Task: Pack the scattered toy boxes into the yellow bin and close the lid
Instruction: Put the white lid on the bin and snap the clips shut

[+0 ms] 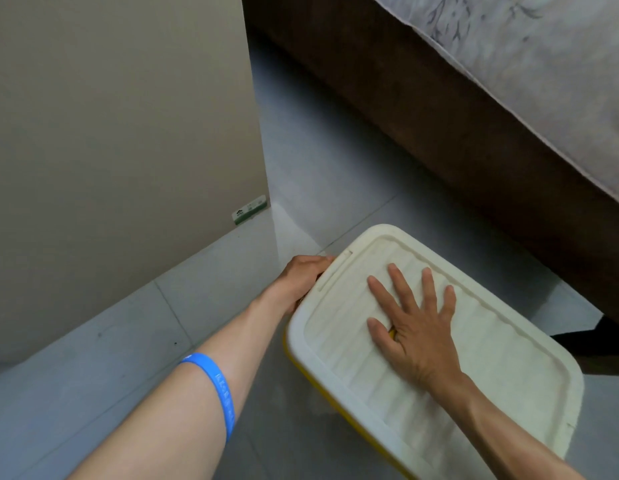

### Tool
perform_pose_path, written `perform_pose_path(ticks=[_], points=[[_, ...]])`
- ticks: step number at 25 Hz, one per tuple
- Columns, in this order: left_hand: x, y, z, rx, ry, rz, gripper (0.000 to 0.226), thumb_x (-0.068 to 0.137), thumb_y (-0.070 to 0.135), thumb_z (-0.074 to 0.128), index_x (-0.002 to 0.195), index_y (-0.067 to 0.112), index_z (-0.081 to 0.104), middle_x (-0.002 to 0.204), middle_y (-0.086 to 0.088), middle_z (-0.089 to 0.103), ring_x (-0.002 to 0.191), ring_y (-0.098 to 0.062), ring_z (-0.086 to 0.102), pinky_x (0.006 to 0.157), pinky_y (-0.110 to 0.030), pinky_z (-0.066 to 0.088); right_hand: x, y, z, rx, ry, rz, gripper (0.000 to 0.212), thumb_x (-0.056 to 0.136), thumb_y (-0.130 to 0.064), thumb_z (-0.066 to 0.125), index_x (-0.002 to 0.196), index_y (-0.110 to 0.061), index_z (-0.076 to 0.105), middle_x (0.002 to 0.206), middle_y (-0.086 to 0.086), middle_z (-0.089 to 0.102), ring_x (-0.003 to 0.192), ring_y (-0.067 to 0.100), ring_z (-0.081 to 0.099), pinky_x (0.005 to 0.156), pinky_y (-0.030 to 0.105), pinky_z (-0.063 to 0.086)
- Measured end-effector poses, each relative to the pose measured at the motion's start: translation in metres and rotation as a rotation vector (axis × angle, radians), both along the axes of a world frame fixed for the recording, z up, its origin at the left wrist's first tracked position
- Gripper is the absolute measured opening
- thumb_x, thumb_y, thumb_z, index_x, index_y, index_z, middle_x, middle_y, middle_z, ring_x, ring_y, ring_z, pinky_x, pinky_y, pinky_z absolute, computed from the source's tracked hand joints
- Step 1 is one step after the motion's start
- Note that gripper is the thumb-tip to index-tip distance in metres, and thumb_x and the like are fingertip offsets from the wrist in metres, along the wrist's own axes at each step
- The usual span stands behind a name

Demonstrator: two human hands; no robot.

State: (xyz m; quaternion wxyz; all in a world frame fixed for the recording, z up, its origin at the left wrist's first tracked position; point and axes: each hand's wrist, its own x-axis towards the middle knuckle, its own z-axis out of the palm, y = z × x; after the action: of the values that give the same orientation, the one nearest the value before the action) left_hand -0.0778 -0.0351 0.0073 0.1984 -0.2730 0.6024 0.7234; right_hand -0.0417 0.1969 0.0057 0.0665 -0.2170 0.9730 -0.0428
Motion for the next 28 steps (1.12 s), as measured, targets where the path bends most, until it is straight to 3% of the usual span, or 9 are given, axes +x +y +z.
perform_pose_path(ticks=[3, 5, 9, 14, 17, 21, 23, 26, 28], points=[[-0.005, -0.002, 0.001, -0.222, 0.048, -0.021, 0.023, 0.1, 0.017, 0.055, 0.111, 0.006, 0.073, 0.095, -0.003, 0.073, 0.082, -0.013, 0.064, 0.074, -0.021, 0.053, 0.003, 0.001, 0.006, -0.004, -0.018, -0.005, 0.061, 0.096, -0.07, 0.011, 0.154, -0.052, 0.003, 0.167, -0.013, -0.006, 0.152, 0.031, -0.016, 0.116, 0.068, -0.006], [-0.01, -0.003, 0.005, -0.345, 0.079, -0.013, 0.024, 0.1, 0.019, 0.054, 0.108, 0.008, 0.074, 0.094, -0.001, 0.07, 0.082, -0.013, 0.061, 0.066, -0.015, 0.049, 0.004, 0.005, 0.008, 0.0, -0.027, 0.007, 0.06, 0.095, -0.071, 0.007, 0.153, -0.054, 0.001, 0.166, -0.014, -0.007, 0.151, 0.03, -0.018, 0.116, 0.066, -0.007], [-0.006, 0.001, 0.012, -0.168, 0.007, -0.121, 0.041, 0.083, 0.052, 0.072, 0.098, 0.014, 0.077, 0.091, -0.002, 0.078, 0.084, -0.019, 0.074, 0.077, -0.027, 0.058, 0.004, 0.008, 0.008, 0.012, -0.03, 0.005, 0.06, 0.096, -0.071, 0.009, 0.153, -0.055, 0.001, 0.166, -0.016, -0.006, 0.152, 0.031, -0.017, 0.116, 0.066, -0.008], [0.007, 0.008, 0.014, -0.098, 0.027, -0.06, 0.031, 0.081, 0.04, 0.079, 0.092, 0.011, 0.077, 0.08, -0.003, 0.078, 0.07, -0.017, 0.075, 0.056, -0.022, 0.057, 0.004, 0.006, 0.007, 0.048, -0.029, -0.002, 0.06, 0.095, -0.07, 0.008, 0.153, -0.054, 0.001, 0.167, -0.014, -0.002, 0.152, 0.033, -0.015, 0.116, 0.065, -0.006], [0.006, 0.004, 0.012, -0.18, 0.03, -0.136, 0.039, 0.089, 0.05, 0.067, 0.101, 0.014, 0.077, 0.092, -0.002, 0.078, 0.085, -0.017, 0.075, 0.081, -0.031, 0.06, 0.005, 0.003, 0.008, 0.065, -0.031, 0.003, 0.061, 0.095, -0.07, 0.008, 0.153, -0.053, 0.001, 0.167, -0.013, -0.001, 0.152, 0.034, -0.014, 0.116, 0.067, -0.004], [0.0, -0.002, 0.0, -0.299, -0.012, -0.304, 0.06, 0.1, 0.059, 0.035, 0.129, 0.017, 0.065, 0.129, -0.004, 0.064, 0.12, -0.022, 0.059, 0.106, -0.036, 0.043, 0.003, 0.0, 0.006, 0.057, -0.026, 0.0, 0.062, 0.096, -0.069, 0.011, 0.154, -0.051, 0.001, 0.167, -0.01, -0.004, 0.152, 0.034, -0.015, 0.116, 0.067, -0.006], [-0.004, -0.002, -0.001, -0.374, -0.009, -0.302, 0.056, 0.102, 0.054, 0.034, 0.119, 0.013, 0.069, 0.124, -0.007, 0.065, 0.116, -0.023, 0.06, 0.098, -0.032, 0.045, 0.004, 0.001, 0.005, 0.053, -0.021, 0.001, 0.062, 0.096, -0.07, 0.01, 0.154, -0.051, 0.0, 0.167, -0.01, -0.005, 0.152, 0.033, -0.016, 0.116, 0.067, -0.007], [-0.005, 0.0, -0.001, -0.469, 0.004, -0.181, 0.049, 0.099, 0.049, 0.045, 0.078, 0.011, 0.067, 0.097, -0.009, 0.071, 0.096, -0.026, 0.066, 0.082, -0.032, 0.047, -0.001, 0.001, 0.01, 0.043, -0.041, 0.001, 0.063, 0.094, -0.071, 0.007, 0.154, -0.052, 0.001, 0.167, -0.011, -0.003, 0.152, 0.034, -0.016, 0.116, 0.066, -0.008], [0.002, -0.003, 0.004, -0.324, -0.01, -0.144, 0.054, 0.084, 0.065, 0.057, 0.079, 0.013, 0.071, 0.09, -0.003, 0.076, 0.087, -0.023, 0.072, 0.073, -0.03, 0.052, 0.001, -0.003, 0.01, 0.063, -0.045, -0.021, 0.063, 0.093, -0.07, 0.008, 0.153, -0.053, 0.001, 0.167, -0.011, 0.0, 0.152, 0.037, -0.012, 0.116, 0.065, -0.008]])
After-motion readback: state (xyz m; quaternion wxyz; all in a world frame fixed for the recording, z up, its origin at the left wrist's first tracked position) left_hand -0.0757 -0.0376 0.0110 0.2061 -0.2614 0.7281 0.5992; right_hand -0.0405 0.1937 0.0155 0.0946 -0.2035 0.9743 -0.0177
